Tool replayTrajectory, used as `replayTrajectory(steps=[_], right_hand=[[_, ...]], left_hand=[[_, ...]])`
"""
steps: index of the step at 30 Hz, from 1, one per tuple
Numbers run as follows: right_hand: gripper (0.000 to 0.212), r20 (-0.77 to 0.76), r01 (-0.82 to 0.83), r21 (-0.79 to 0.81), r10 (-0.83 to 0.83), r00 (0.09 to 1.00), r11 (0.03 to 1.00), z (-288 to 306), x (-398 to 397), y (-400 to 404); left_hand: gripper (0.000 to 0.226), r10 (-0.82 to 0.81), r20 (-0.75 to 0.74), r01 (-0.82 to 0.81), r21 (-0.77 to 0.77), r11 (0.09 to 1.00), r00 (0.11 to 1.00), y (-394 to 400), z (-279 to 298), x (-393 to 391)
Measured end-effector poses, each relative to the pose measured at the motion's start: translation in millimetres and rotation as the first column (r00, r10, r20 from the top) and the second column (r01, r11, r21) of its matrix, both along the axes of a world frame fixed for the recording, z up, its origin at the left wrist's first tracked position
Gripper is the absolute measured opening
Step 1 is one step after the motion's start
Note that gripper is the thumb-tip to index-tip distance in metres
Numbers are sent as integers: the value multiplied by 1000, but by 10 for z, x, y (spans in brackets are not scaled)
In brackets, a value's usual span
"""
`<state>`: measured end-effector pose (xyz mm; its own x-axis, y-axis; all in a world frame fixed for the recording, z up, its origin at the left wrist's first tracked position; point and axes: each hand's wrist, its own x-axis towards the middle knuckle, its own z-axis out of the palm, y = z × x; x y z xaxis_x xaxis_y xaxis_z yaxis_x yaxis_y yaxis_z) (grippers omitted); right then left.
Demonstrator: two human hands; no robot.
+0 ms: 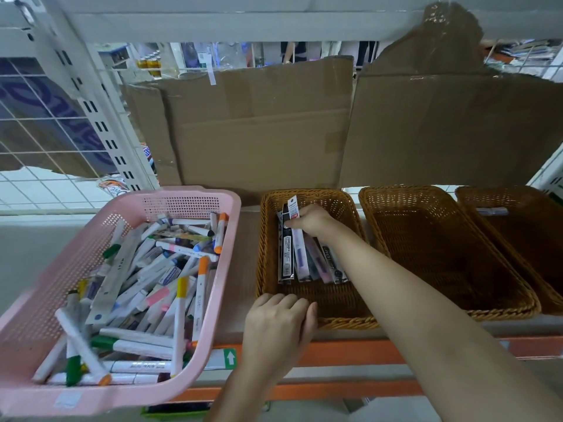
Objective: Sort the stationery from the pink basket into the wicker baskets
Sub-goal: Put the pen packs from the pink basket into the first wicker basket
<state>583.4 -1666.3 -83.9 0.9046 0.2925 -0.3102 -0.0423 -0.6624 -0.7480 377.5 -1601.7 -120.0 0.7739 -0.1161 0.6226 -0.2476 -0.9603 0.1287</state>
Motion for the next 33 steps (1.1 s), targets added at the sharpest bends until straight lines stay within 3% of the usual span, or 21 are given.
replayTrajectory(steps=[3, 7, 12, 16, 24, 28, 33], right_hand=[[37, 69, -27, -122, 36, 997, 992, 24, -9, 21], [41, 112, -3, -121, 17, 994, 993, 39, 9, -43], [24, 55, -32, -92, 37, 998, 995, 36, 20, -100], [39, -25, -65, -109, 62, 998, 992, 13, -2, -95], [28, 233, -34, -434, 149, 961, 900, -19, -23, -60], [36, 434, 61, -441, 153, 888, 895, -49, -64, 11], [28, 368, -47, -411, 213, 905, 911, -89, -157, 259]], left_hand=[[37, -3, -11, 3, -7, 1000, 1000, 3, -12, 1], [38, -6, -17, 6, -10, 1000, 1000, 3, -15, -5], [39, -7, -20, 7, -16, 1000, 1000, 4, -4, 0], [40, -13, -21, 12, -21, 1000, 1000, 10, -6, -4], [39, -11, -10, 11, -14, 1000, 1000, 10, 3, 0], [38, -13, -4, 13, -15, 1000, 1000, 13, 2, -1], [38, -12, -3, 12, -14, 1000, 1000, 11, 2, -4]])
